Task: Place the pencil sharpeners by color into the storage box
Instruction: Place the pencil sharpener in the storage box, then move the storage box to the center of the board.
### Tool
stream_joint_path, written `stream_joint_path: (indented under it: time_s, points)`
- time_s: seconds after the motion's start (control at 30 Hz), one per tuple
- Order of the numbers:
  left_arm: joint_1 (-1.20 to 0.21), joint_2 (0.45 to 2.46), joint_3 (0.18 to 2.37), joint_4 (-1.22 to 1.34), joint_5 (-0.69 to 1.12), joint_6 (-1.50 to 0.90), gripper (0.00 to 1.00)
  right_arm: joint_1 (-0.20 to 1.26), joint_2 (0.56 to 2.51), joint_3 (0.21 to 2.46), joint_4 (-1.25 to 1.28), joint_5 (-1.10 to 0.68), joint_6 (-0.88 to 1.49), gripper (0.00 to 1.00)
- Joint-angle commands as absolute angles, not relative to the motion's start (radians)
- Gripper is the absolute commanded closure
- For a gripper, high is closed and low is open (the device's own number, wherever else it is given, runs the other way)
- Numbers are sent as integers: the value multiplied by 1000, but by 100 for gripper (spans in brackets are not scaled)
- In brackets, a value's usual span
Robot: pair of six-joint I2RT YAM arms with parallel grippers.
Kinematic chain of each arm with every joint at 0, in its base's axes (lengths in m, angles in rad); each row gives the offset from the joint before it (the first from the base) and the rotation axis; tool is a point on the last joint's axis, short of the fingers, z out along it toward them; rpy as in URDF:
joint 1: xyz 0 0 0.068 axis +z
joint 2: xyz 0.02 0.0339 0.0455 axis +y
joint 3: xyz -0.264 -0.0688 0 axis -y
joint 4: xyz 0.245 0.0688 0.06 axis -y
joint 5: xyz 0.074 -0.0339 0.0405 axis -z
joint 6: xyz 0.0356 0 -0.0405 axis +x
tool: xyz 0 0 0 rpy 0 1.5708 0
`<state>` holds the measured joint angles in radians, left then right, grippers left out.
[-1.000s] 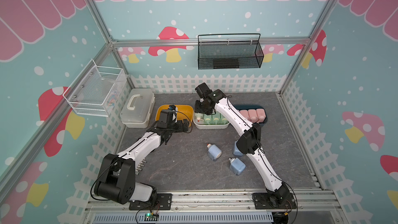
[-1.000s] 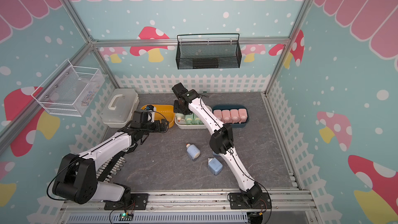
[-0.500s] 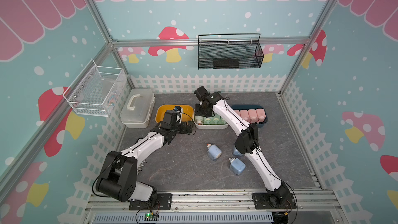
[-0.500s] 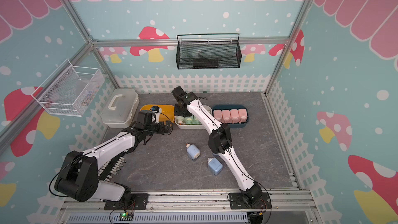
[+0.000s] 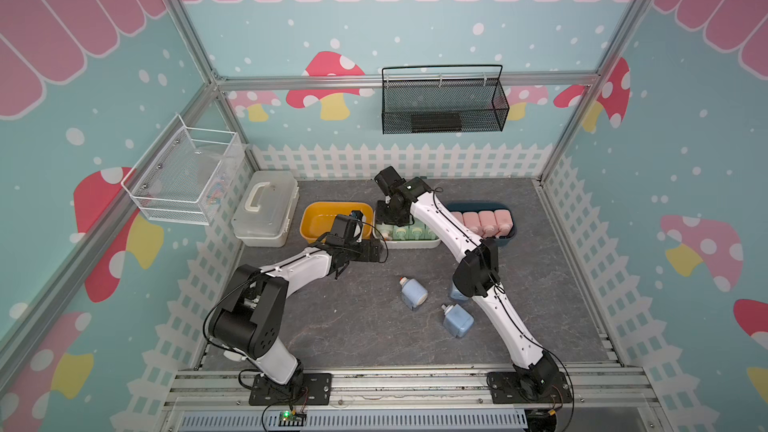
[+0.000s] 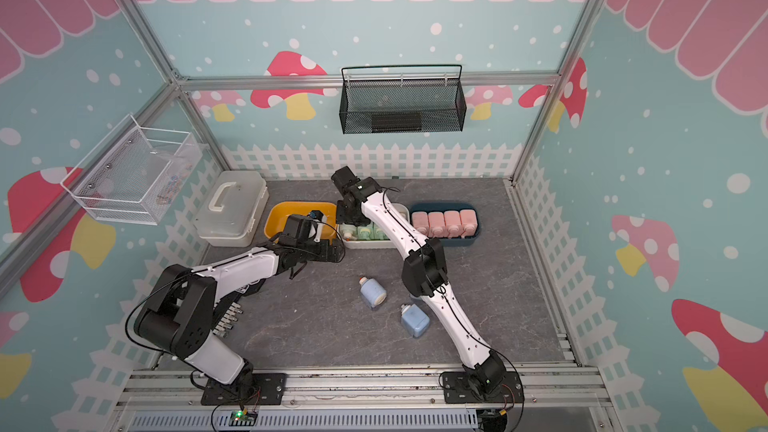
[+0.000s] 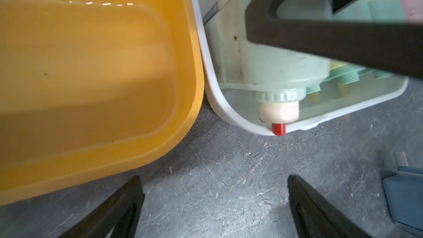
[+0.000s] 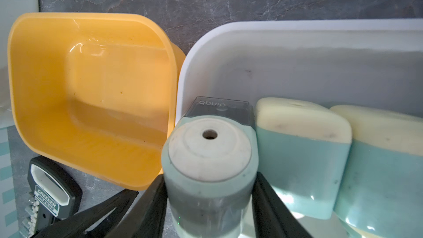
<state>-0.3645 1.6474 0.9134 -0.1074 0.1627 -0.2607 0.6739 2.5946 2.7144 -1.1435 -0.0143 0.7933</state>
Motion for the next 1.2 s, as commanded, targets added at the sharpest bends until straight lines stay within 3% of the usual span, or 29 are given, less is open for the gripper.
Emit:
stream_joint_path:
  time_s: [0.0,0.43,0.73,0.93,1.1,1.13,1.17]
  points:
    - [-365,1660,945,-76,195,-283,1,673,2590,2733,-1163,-5,786,36]
    - [-359,1631,938,-70,213,-290,1,673,2527,2731,-1179,-6,763,33]
    - [-319,1561,939,-78,300,-362,1,672,2398,2634,-1174,86,682,24]
    - [-292,1579,980,-78,289,-416,1,672,2282,2468,-1119,56,608,23]
    - [-269,1627,1040,-90,251,-455,1,672,2054,2123,-872,45,578,22]
    - [-267,1638,1053,-93,248,-459,1,673,1993,2041,-801,61,580,2]
    - [-266,1652,1066,-97,237,-461,1,672,1944,1970,-742,80,580,2]
